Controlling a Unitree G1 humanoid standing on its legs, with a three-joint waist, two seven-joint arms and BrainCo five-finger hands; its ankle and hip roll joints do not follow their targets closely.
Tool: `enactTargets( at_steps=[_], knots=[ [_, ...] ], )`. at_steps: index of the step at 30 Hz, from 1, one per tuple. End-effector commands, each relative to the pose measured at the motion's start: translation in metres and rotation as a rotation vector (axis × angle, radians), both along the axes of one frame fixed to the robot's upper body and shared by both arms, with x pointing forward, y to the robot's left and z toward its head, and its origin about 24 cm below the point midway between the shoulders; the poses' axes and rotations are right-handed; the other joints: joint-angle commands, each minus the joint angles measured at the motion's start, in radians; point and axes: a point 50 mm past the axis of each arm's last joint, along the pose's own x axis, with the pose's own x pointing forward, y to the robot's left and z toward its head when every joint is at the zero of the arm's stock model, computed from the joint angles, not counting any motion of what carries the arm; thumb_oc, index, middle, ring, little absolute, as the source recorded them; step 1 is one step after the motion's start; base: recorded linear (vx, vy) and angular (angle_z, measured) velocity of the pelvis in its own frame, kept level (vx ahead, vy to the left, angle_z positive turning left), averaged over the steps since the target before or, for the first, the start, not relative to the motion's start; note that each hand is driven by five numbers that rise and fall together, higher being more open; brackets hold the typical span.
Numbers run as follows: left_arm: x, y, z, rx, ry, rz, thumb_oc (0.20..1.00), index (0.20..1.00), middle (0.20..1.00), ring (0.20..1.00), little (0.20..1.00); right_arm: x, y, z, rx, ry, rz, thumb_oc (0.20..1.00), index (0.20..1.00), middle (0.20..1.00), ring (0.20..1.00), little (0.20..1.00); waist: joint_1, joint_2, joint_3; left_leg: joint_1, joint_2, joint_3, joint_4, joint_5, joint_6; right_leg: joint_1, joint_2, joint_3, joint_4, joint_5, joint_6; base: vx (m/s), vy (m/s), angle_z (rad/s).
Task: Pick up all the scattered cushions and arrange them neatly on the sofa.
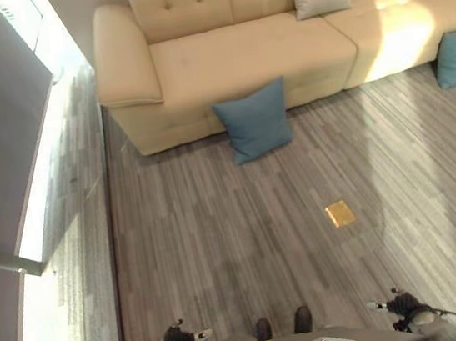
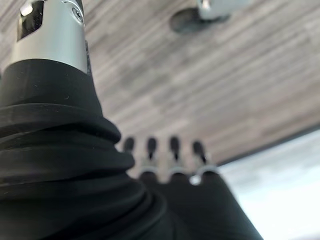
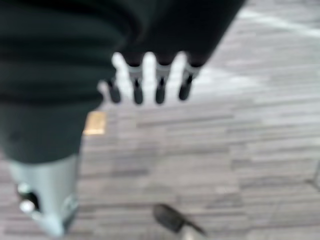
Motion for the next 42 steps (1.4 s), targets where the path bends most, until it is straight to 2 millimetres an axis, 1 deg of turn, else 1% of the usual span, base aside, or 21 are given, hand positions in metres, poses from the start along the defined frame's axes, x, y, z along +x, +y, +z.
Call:
enactTargets(
  at_steps=[1,5,8,11,14,17,18,20,23,24,25,26,27,30,32,33,34,36,38,40,42],
  knots=[
    [0.008,0.006,0.003,0.029,-0.001,-0.031,1.000,1.000,1.000,1.000,1.000,0.008,-0.008,0.006,-0.044,-0.017,0.044,1.000,1.000,1.000,1.000,1.000,0.017,-0.025,0.041,-0.016,0.013,-0.052,0.061,-0.058,-0.038,-0.005,-0.117,0.068,0.164,0.091,0.133,0.04,0.062,0.13],
    [0.008,0.007,0.003,0.025,-0.002,-0.008,1.000,1.000,1.000,1.000,1.000,0.009,-0.009,0.006,-0.049,-0.010,0.064,1.000,1.000,1.000,1.000,1.000,0.022,-0.025,0.043,0.030,0.012,-0.050,0.043,-0.086,-0.043,-0.043,-0.113,0.015,0.072,0.058,0.118,0.17,0.012,-0.12],
    [0.012,0.008,0.004,0.029,-0.012,-0.016,1.000,1.000,1.000,1.000,1.000,0.010,-0.010,0.007,-0.057,-0.009,0.076,1.000,1.000,1.000,1.000,1.000,0.002,-0.034,0.055,0.084,0.018,-0.065,0.025,-0.108,-0.054,-0.067,-0.073,0.033,-0.079,0.091,0.121,0.29,-0.117,-0.11],
    [0.009,0.007,0.003,0.023,0.000,-0.022,1.000,1.000,1.000,1.000,1.000,-0.001,-0.009,0.003,-0.048,0.020,0.069,1.000,1.000,1.000,1.000,1.000,-0.024,-0.035,0.026,0.133,0.049,-0.103,0.037,-0.120,-0.085,-0.033,-0.042,0.081,-0.128,0.092,0.108,0.38,-0.190,0.32],
    [0.007,0.002,0.001,0.010,0.003,-0.028,1.000,1.000,1.000,1.000,1.000,-0.011,-0.014,0.001,-0.051,0.044,0.045,1.000,1.000,1.000,1.000,1.000,-0.025,-0.035,0.008,0.111,0.075,-0.126,0.133,-0.060,-0.126,0.023,-0.028,0.055,-0.160,0.083,0.085,0.25,-0.190,0.95],
    [0.020,-0.002,0.005,0.005,-0.033,-0.051,1.000,1.000,1.000,1.000,1.000,-0.011,-0.017,0.003,-0.051,0.020,0.009,1.000,1.000,1.000,1.000,1.000,-0.014,-0.063,0.036,-0.027,0.086,-0.095,0.381,0.050,-0.166,0.088,-0.047,0.037,-0.193,0.077,0.062,0.15,-0.223,0.27],
    [0.025,-0.002,0.006,0.008,-0.046,-0.057,1.000,1.000,1.000,1.000,1.000,-0.009,-0.018,0.004,-0.053,0.010,0.005,1.000,1.000,1.000,1.000,1.000,-0.005,-0.079,0.056,-0.076,0.095,-0.064,0.464,0.056,-0.162,0.109,-0.054,0.030,-0.201,0.071,0.051,0.10,-0.263,-0.04],
    [0.029,-0.002,0.008,0.010,-0.058,-0.062,1.000,1.000,1.000,1.000,1.000,-0.008,-0.018,0.004,-0.052,0.008,-0.001,1.000,1.000,1.000,1.000,1.000,0.001,-0.086,0.065,-0.106,0.099,-0.043,0.489,0.050,-0.153,0.123,-0.053,0.023,-0.207,0.059,0.043,0.12,-0.177,0.26],
    [0.028,-0.005,0.007,0.009,-0.053,-0.079,1.000,1.000,1.000,1.000,1.000,-0.010,-0.019,0.004,-0.046,0.012,-0.025,1.000,1.000,1.000,1.000,1.000,0.014,-0.092,0.063,-0.209,0.041,0.001,0.362,-0.008,-0.130,0.176,-0.048,0.018,-0.243,0.037,0.052,0.26,-0.072,0.25],
    [0.027,-0.005,0.006,0.011,-0.047,-0.080,1.000,1.000,1.000,1.000,1.000,-0.011,-0.019,0.004,-0.046,0.012,-0.026,1.000,1.000,1.000,1.000,1.000,0.012,-0.086,0.060,-0.213,0.047,0.035,0.275,-0.001,-0.126,0.192,-0.043,0.010,-0.249,0.027,0.058,0.40,0.016,0.18],
    [0.023,-0.003,0.005,0.015,-0.035,-0.077,1.000,1.000,1.000,1.000,1.000,-0.013,-0.019,0.003,-0.047,0.019,-0.024,1.000,1.000,1.000,1.000,1.000,0.021,-0.072,0.049,-0.229,0.032,0.045,0.159,0.058,-0.124,0.221,-0.019,0.015,-0.258,0.008,0.057,0.31,0.021,0.09],
    [0.023,-0.003,0.005,0.015,-0.034,-0.077,1.000,1.000,1.000,1.000,1.000,-0.013,-0.019,0.003,-0.047,0.019,-0.024,1.000,1.000,1.000,1.000,1.000,0.021,-0.073,0.050,-0.225,0.031,0.046,0.155,0.060,-0.123,0.223,-0.020,0.014,-0.259,0.008,0.058,0.31,0.021,-0.03],
    [0.019,-0.002,0.004,0.016,-0.024,-0.075,1.000,1.000,1.000,1.000,1.000,-0.014,-0.018,0.003,-0.045,0.022,-0.021,1.000,1.000,1.000,1.000,1.000,0.029,-0.066,0.046,-0.245,0.028,0.048,0.111,0.101,-0.129,0.241,-0.006,0.022,-0.263,-0.006,0.055,0.34,0.063,-0.02],
    [0.008,0.002,0.002,0.017,0.007,-0.049,1.000,1.000,1.000,1.000,1.000,-0.012,-0.012,0.000,-0.031,0.030,0.008,1.000,1.000,1.000,1.000,1.000,0.047,-0.073,0.016,-0.211,0.007,0.003,0.115,0.065,-0.106,0.267,-0.023,0.041,-0.221,-0.046,0.072,0.43,0.116,-0.49],
    [0.002,0.003,0.000,0.014,0.025,-0.035,1.000,1.000,1.000,1.000,1.000,-0.008,-0.008,0.000,-0.021,0.017,0.020,1.000,1.000,1.000,1.000,1.000,0.057,-0.075,0.010,-0.183,0.001,0.004,0.107,0.038,-0.085,0.244,-0.041,0.052,-0.111,-0.049,0.094,0.24,0.137,-0.29],
    [0.007,0.005,0.002,0.021,0.015,-0.038,1.000,1.000,1.000,1.000,1.000,0.002,-0.004,0.002,-0.019,-0.007,0.048,1.000,1.000,1.000,1.000,1.000,0.057,-0.072,0.029,-0.153,-0.002,0.003,0.113,0.012,-0.061,0.156,-0.066,0.064,0.075,0.019,0.124,0.20,0.144,-0.11],
    [0.007,0.005,0.002,0.020,0.015,-0.038,1.000,1.000,1.000,1.000,1.000,0.002,-0.004,0.002,-0.019,-0.007,0.048,1.000,1.000,1.000,1.000,1.000,0.057,-0.071,0.026,-0.157,-0.001,0.003,0.114,0.013,-0.061,0.152,-0.065,0.064,0.074,0.020,0.123,0.15,0.135,-0.25],
    [0.016,0.008,0.006,0.035,-0.011,-0.044,1.000,1.000,1.000,1.000,1.000,0.017,0.001,0.006,-0.016,-0.048,0.074,1.000,1.000,1.000,1.000,1.000,0.042,-0.060,0.051,-0.120,0.005,-0.010,0.114,-0.004,-0.040,0.070,-0.069,0.079,0.214,0.082,0.134,0.13,0.095,-0.32],
    [0.022,0.009,0.008,0.042,-0.028,-0.056,1.000,1.000,1.000,1.000,1.000,0.020,0.005,0.006,-0.007,-0.056,0.088,1.000,1.000,1.000,1.000,1.000,0.031,-0.041,0.059,-0.080,0.013,-0.028,0.105,-0.023,-0.032,0.003,-0.067,0.081,0.279,0.076,0.117,0.23,0.106,0.08],
    [0.024,0.008,0.008,0.045,-0.034,-0.061,1.000,1.000,1.000,1.000,1.000,0.020,0.005,0.006,-0.007,-0.051,0.095,1.000,1.000,1.000,1.000,1.000,0.020,-0.032,0.059,-0.042,0.013,-0.042,0.089,-0.032,-0.032,-0.035,-0.058,0.078,0.234,0.062,0.104,0.27,0.043,0.05],
    [0.031,0.006,0.010,0.042,-0.055,-0.073,1.000,1.000,1.000,1.000,1.000,0.019,0.005,0.006,-0.009,-0.044,0.100,1.000,1.000,1.000,1.000,1.000,-0.001,-0.036,0.058,0.012,0.003,-0.064,0.065,-0.054,-0.045,-0.056,-0.058,0.081,0.046,0.061,0.102,0.41,-0.058,-0.01]
  ],
)
